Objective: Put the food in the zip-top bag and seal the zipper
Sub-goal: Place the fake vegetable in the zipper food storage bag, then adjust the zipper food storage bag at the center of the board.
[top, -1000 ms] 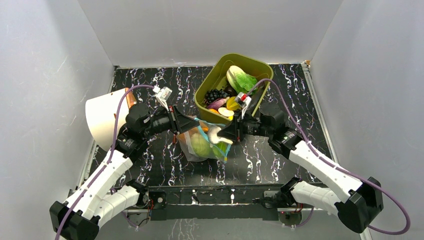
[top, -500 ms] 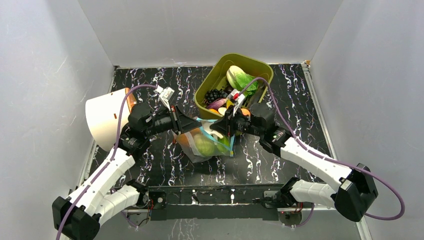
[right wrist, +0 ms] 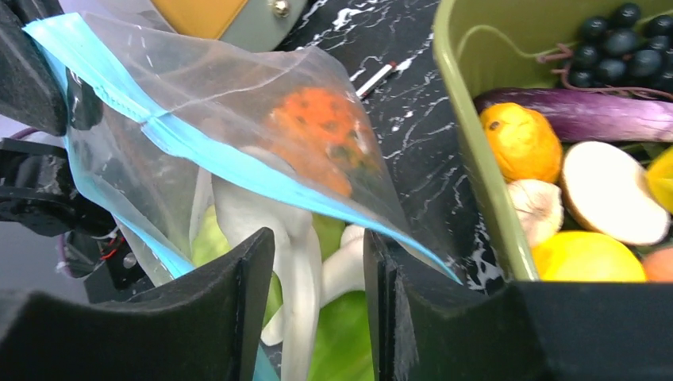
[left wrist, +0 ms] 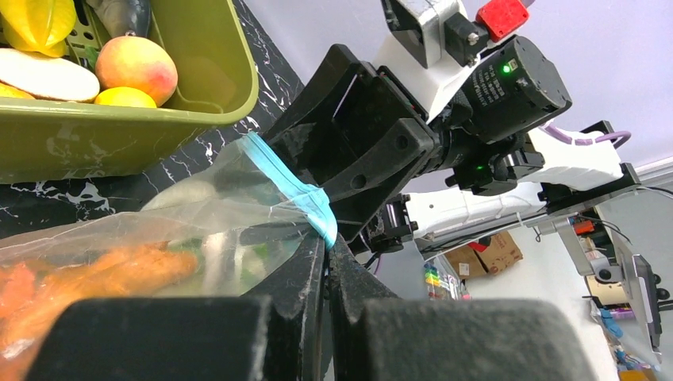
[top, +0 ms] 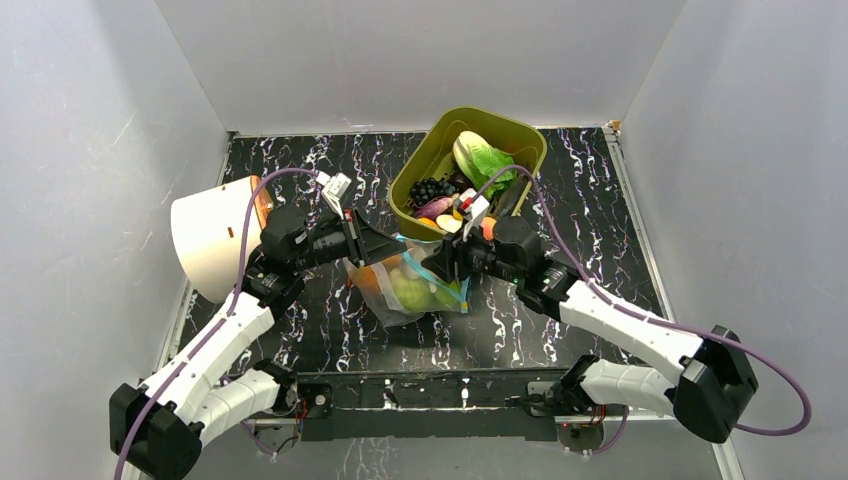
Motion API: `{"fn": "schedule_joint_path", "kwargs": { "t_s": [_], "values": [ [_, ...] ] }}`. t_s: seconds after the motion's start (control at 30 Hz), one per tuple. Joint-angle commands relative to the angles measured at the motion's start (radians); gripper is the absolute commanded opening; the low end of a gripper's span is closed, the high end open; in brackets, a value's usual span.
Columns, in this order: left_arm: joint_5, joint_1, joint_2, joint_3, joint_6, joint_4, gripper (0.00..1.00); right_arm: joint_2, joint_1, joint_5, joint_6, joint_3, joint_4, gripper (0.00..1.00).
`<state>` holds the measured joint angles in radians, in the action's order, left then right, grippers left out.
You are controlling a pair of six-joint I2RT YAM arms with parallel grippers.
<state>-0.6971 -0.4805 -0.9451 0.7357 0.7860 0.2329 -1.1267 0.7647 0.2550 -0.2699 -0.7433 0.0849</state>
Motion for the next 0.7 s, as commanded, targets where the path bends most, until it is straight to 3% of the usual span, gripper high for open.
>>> {"fn": "schedule_joint_path", "kwargs": {
  "t_s": [0.0, 0.27, 0.43, 0.5, 0.67],
  "values": [
    [-0.03, 0.003, 0.015, 0.001, 0.017, 0.085, 0.0, 0.091, 0.002, -0.088, 0.065, -0.041, -0.114, 0.46],
    [-0.033, 0.003, 0.013, 0.007, 0.008, 0.077, 0.0, 0.175, 0.001, -0.096, 0.106, -0.19, -0.469, 0.53],
    [-0.04, 0.003, 0.012, 0.025, -0.026, 0.04, 0.0, 0.262, 0.002, 0.065, 0.342, -0.168, -0.563, 0.49],
    [-0.045, 0.004, 0.011, 0.035, -0.044, 0.016, 0.0, 0.309, 0.001, 0.168, 0.516, -0.135, -0.581, 0.47],
    [-0.058, 0.003, 0.011, 0.051, -0.06, -0.004, 0.0, 0.439, 0.002, 0.255, 0.799, -0.039, -0.512, 0.48]
  ]
}}
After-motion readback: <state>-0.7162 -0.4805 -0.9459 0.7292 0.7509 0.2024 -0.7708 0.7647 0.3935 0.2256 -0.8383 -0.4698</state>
